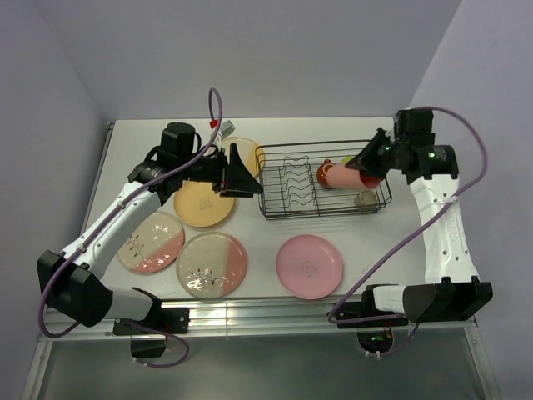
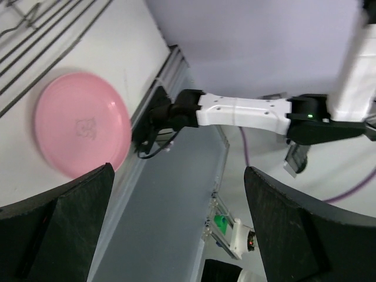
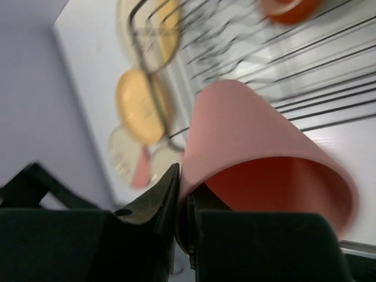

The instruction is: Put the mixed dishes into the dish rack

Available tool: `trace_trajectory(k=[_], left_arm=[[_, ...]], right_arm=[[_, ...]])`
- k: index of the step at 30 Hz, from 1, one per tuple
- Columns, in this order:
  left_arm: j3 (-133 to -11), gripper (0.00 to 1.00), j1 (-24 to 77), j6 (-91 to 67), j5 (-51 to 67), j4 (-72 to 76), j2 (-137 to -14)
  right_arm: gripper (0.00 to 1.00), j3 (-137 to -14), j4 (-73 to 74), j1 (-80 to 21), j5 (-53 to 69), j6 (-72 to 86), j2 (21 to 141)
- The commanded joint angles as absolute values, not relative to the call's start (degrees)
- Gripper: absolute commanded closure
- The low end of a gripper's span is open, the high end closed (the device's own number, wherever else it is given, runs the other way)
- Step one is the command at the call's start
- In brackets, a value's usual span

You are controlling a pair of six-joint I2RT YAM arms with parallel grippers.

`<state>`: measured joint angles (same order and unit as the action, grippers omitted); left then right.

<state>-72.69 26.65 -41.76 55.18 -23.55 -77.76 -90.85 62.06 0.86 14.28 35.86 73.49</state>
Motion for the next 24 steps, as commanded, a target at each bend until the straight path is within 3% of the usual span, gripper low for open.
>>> trace_trajectory(k=[1,5,10,15,24], left_arm=[[-74.79,0.01,27.51,-44.99,61.87,-15.74,-77.96],[-75.84,0.01,28.65,-47.11,63.46,-12.92,-78.84],[-76.64,0.01,29.27,-47.81,63.11,-11.44,-80.16],[-72.6,0.01,29.62,-56.59,62.32,0.77,-78.93],[-74.35,0.01,30.58,-59.5,58.19,3.08,-81.21]], right_arm=[[1.0,-81.25,46.79,-1.84,43.04,44.87,72.25],[1.0,-76.21,34.74,-2.99,53.67,54.04,70.58],[1.0,-75.77,25.59,-3.95,58.62,63.25,70.58],[1.0,-73.39,13.83,-5.62,61.96,72.05,69.87],[1.0,-71.29,8.81,-8.09,64.16,78.56,67.06]])
